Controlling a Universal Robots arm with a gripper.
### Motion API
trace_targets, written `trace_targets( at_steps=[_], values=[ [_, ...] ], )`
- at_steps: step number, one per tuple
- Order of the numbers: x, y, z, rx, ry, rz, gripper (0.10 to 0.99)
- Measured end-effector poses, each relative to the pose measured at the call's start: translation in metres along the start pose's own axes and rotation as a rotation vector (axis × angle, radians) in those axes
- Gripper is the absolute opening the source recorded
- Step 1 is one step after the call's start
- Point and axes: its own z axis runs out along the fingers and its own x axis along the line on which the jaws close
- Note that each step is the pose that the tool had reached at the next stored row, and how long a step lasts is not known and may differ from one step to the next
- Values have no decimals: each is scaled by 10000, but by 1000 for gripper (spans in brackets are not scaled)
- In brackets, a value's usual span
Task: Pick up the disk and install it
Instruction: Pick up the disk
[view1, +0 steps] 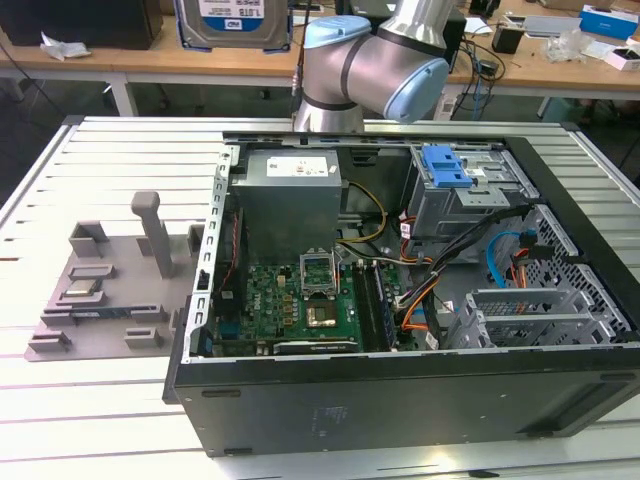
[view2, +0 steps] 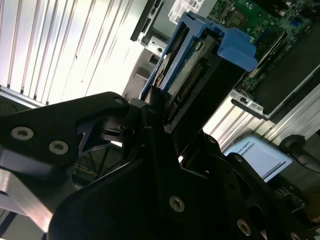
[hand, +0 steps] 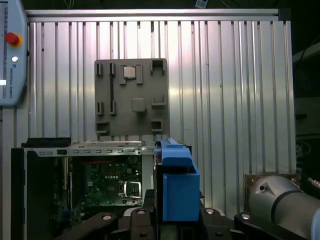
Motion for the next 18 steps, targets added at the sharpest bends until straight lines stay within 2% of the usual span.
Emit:
trace_targets(
  at_steps=[4,5,7,12,16,18],
  values=[
    [-4,-184,-7,-1,0,-1,361],
    [-6,-273,-11,0,0,0,361],
    [-8,-389,-14,-1,0,0,361],
    [-10,-495,0,-2,0,0,361],
    [-10,-572,61,-4,0,-1,361],
    [-11,-621,116,-4,-1,-1,361]
  ],
)
